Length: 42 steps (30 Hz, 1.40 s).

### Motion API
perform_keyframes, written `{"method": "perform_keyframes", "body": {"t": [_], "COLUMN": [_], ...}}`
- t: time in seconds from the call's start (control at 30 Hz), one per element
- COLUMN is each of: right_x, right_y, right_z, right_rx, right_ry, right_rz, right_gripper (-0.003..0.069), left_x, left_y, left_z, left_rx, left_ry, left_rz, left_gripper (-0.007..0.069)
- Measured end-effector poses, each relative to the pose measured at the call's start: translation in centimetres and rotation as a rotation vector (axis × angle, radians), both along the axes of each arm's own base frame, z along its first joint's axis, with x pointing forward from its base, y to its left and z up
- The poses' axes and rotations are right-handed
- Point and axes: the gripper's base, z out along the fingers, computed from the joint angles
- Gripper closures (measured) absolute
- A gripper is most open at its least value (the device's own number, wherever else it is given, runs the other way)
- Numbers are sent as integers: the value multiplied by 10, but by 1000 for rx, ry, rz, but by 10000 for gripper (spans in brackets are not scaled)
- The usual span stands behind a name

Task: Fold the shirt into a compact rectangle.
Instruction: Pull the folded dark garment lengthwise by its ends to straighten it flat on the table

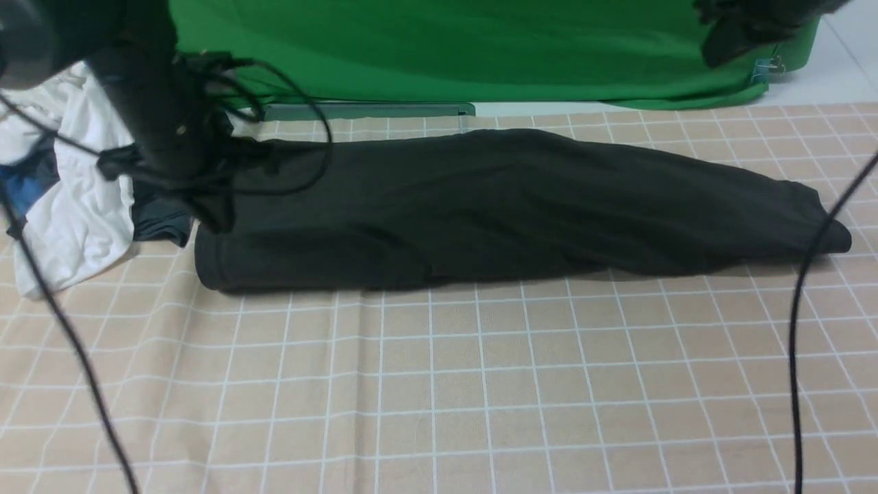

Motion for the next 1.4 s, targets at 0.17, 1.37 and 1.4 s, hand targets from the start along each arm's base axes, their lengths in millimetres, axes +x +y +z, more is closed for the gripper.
{"method": "perform_keyframes", "body": {"t": [0.17, 1.37, 1.4], "right_x": [-36, -20, -18], "right_y": [-13, -91, -91], "right_z": [-8, -133, -141], "right_rx": [-23, -113, -108], "right_ry": [104, 432, 442], "right_rz": [-25, -321, -323], "right_gripper": [624, 127, 128], "left_x": [-6, 8, 8], "left_y": [8, 0, 1], "left_z": [-8, -73, -73], "left_rx": [24, -27, -27], "left_ry": [-23, 128, 128], "left_rz": [10, -39, -38], "left_gripper": [589, 594, 594]}}
